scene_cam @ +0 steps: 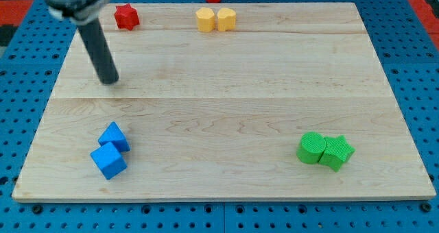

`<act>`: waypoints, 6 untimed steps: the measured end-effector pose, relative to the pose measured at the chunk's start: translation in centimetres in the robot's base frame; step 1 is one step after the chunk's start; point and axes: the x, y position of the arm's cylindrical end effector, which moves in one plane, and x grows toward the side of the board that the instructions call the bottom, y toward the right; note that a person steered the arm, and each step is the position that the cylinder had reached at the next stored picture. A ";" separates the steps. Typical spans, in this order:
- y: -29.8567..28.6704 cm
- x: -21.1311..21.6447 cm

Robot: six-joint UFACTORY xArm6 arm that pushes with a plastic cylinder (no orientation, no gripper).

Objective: Tap the left side of the blue triangle

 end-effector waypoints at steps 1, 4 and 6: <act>1.4 7.4; 4.3 17.8; 4.3 17.8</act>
